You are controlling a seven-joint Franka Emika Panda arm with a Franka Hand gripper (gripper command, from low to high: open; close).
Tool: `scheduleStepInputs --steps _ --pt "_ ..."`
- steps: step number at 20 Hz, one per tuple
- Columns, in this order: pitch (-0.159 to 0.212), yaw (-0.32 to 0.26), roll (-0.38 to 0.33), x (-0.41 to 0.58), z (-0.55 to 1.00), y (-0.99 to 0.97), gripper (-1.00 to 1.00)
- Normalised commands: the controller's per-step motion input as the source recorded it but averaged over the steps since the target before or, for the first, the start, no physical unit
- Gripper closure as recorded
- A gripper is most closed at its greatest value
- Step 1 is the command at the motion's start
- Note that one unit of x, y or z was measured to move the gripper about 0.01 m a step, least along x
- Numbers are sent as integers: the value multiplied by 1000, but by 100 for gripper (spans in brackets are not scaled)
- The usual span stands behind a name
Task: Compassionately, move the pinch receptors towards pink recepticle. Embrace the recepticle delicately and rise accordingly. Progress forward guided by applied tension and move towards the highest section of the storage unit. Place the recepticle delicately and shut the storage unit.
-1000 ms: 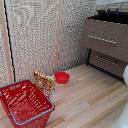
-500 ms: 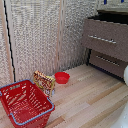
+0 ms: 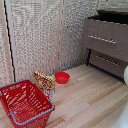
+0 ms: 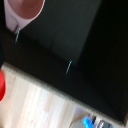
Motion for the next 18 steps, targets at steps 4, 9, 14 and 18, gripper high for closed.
scheduleStepInputs --steps 4,9,14,18 --pt "148 205 -351 -176 -107 0 -100" --pt "163 253 -272 -95 -191 0 -100" --pt "183 253 -251 -101 -172 0 -100" --pt "183 221 -273 -56 -229 15 -100"
